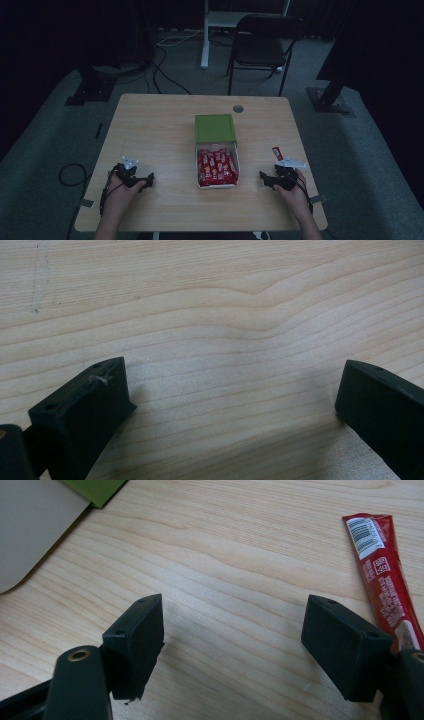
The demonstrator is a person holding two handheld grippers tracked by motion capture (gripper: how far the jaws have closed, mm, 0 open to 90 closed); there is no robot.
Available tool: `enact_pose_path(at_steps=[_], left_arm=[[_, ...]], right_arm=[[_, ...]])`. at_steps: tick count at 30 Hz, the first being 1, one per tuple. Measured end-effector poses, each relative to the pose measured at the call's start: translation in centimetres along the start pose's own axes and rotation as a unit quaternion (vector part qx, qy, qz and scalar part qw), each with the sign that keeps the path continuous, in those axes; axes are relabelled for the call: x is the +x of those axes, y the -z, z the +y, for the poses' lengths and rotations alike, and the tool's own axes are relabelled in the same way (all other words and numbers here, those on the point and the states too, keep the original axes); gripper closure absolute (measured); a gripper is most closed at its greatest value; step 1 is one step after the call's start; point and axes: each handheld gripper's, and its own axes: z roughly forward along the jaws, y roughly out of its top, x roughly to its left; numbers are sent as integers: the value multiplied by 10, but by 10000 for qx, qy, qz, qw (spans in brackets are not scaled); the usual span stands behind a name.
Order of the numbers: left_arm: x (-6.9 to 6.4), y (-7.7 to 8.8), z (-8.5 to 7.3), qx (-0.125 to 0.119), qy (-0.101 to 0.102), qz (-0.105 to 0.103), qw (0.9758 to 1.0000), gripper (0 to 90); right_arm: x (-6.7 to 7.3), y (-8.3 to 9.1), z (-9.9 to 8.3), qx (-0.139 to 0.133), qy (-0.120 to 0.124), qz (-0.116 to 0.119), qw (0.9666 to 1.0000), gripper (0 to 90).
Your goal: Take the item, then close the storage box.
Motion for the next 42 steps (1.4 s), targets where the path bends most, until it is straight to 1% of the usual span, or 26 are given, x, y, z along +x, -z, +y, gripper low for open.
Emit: enact_pose_path(at_steps=[1, 4, 7, 8, 10, 17, 18, 19, 21, 22, 24, 25, 27, 30, 32, 33, 35, 37, 38, 40, 42], left_arm=[[0, 0, 0, -2, -2, 0, 10000, 17], [0, 0, 0, -1, -3, -2, 10000, 17], [0, 0, 0, -2, -4, -2, 10000, 17], [0, 0, 0, -1, -3, 0, 10000, 17], [0, 0, 0, -1, -1, -1, 10000, 17], [-1, 0, 0, 8, 15, 24, 10000, 18], [-2, 0, 1, 0, -10, -5, 10000, 18], [-2, 0, 1, 15, -101, -70, 9999, 19], [-6, 0, 1, -1, -246, -243, 9994, 23], [-9, 0, 1, -26, -283, -370, 9989, 23], [-15, 1, 3, -180, -194, -646, 9976, 23], [-19, 3, 6, -287, -226, -761, 9964, 23], [-26, 6, 11, -472, -305, -862, 9947, 23], [-35, 13, 19, -727, -425, -1043, 9910, 23], [-42, 17, 24, -816, -517, -1172, 9884, 23], [-45, 19, 26, -863, -609, -1203, 9871, 23], [-51, 22, 29, -941, -706, -1290, 9846, 23], [-57, 26, 32, -1036, -793, -1390, 9817, 23], [-60, 27, 33, -1074, -871, -1430, 9800, 22], [-66, 31, 35, -1117, -983, -1464, 9780, 22], [-73, 35, 38, -1152, -1158, -1453, 9758, 22]], right_arm=[[1, 0, 0, 3, 25, -34, 10000, 253], [3, 0, 0, 28, 131, 18, 9999, 249], [4, -1, 0, 73, 230, 76, 9997, 207], [5, -1, 0, 82, 249, 44, 9996, 205], [6, -3, 1, 175, 265, -157, 9994, 124], [6, -3, 1, 172, 229, -122, 9995, 125], [5, -3, 1, 165, 213, -105, 9996, 133], [4, -3, 1, 140, 198, -96, 9997, 135], [4, -2, 2, 121, 148, -56, 9998, 135], [3, -1, 3, 90, 145, -57, 9998, 135], [3, 1, 6, 17, 141, -20, 9999, 135], [4, 3, 8, -43, 135, 7, 9999, 136], [4, 6, 12, -146, 131, 37, 9998, 136], [4, 11, 18, -275, 122, 58, 9995, 136], [5, 14, 21, -369, 86, 103, 9992, 136], [5, 16, 23, -395, 98, 107, 9991, 136], [6, 18, 26, -439, 128, 132, 9989, 136], [7, 21, 28, -472, 133, 186, 9986, 135], [8, 22, 29, -498, 130, 215, 9984, 136], [10, 24, 32, -533, 123, 326, 9980, 135], [13, 27, 34, -563, 163, 428, 9974, 135]])
